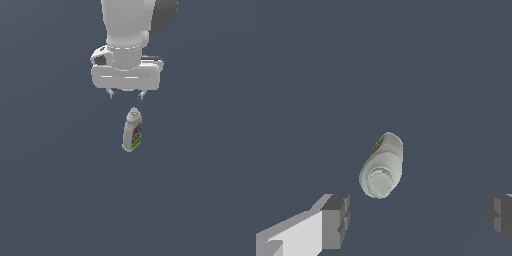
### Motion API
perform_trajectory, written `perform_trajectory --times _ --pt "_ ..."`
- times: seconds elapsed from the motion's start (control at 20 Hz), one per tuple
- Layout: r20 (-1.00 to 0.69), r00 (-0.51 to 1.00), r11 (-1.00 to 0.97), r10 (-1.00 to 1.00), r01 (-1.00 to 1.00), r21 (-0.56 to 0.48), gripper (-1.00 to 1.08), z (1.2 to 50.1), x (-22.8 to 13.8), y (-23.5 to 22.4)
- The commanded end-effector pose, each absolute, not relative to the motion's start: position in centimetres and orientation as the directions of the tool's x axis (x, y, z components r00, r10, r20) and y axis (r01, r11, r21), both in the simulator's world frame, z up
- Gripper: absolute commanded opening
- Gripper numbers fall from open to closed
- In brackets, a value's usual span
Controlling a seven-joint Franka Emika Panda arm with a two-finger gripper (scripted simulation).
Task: Pick up the object and move it to a goal position.
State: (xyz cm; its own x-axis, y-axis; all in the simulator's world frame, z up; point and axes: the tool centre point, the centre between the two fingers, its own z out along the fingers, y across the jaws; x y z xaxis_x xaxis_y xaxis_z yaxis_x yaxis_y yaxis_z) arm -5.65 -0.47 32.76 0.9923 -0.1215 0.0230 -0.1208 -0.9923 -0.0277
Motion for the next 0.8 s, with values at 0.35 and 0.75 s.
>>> perform_trajectory --times 0.35,0.75 --pt "0.015 0.965 -0.965 -0.261 -0.260 -0.024 1.00 31.8 -5.7 0.1" --pt "0.007 0.902 -0.902 -0.432 -0.432 -0.018 1.00 30.6 -5.9 0.8"
